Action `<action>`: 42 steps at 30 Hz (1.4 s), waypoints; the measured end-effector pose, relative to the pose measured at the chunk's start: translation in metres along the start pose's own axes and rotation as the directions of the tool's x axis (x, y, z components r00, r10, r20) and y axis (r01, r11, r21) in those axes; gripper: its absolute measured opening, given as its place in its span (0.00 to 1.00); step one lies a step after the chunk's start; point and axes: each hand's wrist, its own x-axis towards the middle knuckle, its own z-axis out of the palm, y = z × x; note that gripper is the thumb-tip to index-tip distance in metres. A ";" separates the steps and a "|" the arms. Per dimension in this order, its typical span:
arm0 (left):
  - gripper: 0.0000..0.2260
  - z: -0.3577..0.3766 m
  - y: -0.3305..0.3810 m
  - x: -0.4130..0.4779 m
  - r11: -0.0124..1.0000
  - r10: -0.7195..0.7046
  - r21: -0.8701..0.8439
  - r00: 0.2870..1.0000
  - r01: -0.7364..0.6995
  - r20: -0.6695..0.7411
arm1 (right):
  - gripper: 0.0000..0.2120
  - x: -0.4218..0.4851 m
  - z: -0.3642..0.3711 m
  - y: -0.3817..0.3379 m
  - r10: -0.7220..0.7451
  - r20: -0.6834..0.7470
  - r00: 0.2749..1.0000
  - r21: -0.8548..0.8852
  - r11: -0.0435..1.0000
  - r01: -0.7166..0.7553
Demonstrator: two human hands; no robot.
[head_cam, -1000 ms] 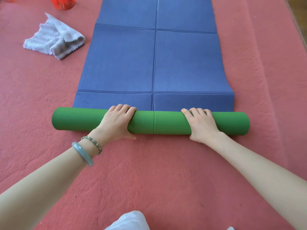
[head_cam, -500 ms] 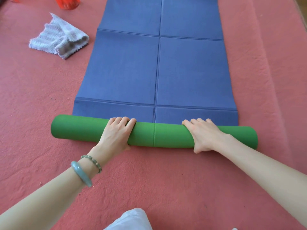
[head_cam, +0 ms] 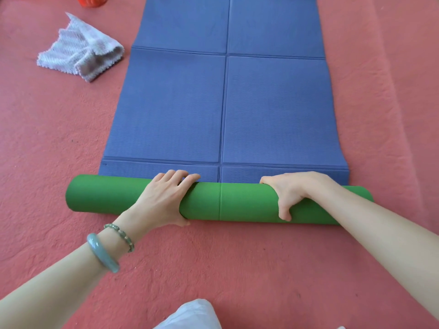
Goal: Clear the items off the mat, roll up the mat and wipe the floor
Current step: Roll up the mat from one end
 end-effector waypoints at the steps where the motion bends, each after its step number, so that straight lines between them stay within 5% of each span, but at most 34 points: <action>1: 0.50 0.002 0.001 -0.001 1.000 0.015 0.023 1.000 -0.015 -0.019 | 0.46 0.000 -0.004 -0.001 0.009 0.014 1.000 0.000 1.000 -0.009; 8: 0.42 0.009 0.011 -0.004 1.000 -0.003 0.026 0.989 0.007 -0.148 | 0.51 0.002 0.013 0.005 0.010 -0.155 0.988 -0.015 1.000 -0.013; 16: 0.39 -0.022 -0.009 0.038 0.990 -0.039 -0.121 0.963 0.074 0.268 | 0.43 -0.023 0.019 0.011 -0.070 -0.424 0.903 0.015 0.996 0.084; 22: 0.39 -0.031 -0.017 0.056 0.963 -0.037 -0.223 0.897 0.149 0.439 | 0.49 -0.005 0.053 -0.006 -0.005 -0.593 0.805 -0.232 0.959 -0.164; 25: 0.42 -0.032 -0.016 0.049 0.991 -0.020 -0.118 0.933 0.067 0.359 | 0.45 0.000 0.049 -0.002 -0.055 -0.628 0.776 -0.246 0.960 -0.131; 28: 0.51 -0.015 -0.008 0.029 0.992 0.058 0.108 0.996 -0.065 0.068 | 0.45 0.003 0.037 0.002 -0.070 -0.598 0.799 -0.247 0.964 -0.100; 31: 0.54 0.003 -0.001 0.018 0.995 0.016 0.102 0.990 -0.001 -0.139 | 0.45 0.003 0.024 0.004 -0.083 -0.545 0.834 -0.248 0.967 -0.065; 42: 0.38 0.001 0.008 0.014 0.997 -0.064 0.022 0.987 0.068 -0.147 | 0.40 -0.009 0.017 -0.001 -0.068 -0.396 0.916 -0.174 0.985 -0.002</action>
